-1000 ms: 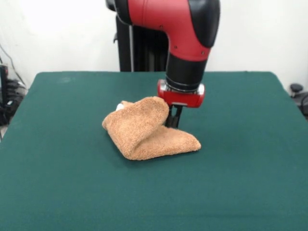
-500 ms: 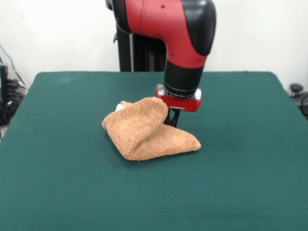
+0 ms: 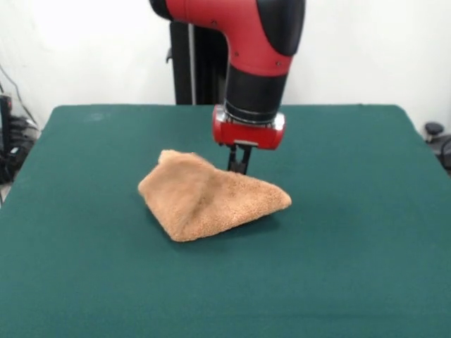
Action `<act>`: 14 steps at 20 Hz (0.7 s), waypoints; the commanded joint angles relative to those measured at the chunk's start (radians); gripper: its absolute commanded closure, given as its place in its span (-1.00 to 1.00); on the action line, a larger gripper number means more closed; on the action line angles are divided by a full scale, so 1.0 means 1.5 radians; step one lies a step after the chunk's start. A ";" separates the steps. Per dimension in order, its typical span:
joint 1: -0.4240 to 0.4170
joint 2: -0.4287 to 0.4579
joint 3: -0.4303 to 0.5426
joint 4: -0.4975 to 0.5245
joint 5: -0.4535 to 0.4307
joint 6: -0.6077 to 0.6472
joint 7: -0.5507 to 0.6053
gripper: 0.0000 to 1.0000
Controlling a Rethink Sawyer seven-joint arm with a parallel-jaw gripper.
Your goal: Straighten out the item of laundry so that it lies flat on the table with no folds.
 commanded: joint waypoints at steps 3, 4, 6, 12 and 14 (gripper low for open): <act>0.024 -0.029 0.016 -0.020 0.027 0.097 0.129 1.00; 0.029 -0.030 0.014 -0.022 0.028 0.101 0.133 1.00; 0.036 -0.030 0.011 -0.026 0.030 0.107 0.140 1.00; 0.055 -0.020 0.004 -0.038 0.037 0.106 0.154 1.00; 0.060 -0.021 0.000 -0.040 0.038 0.109 0.155 1.00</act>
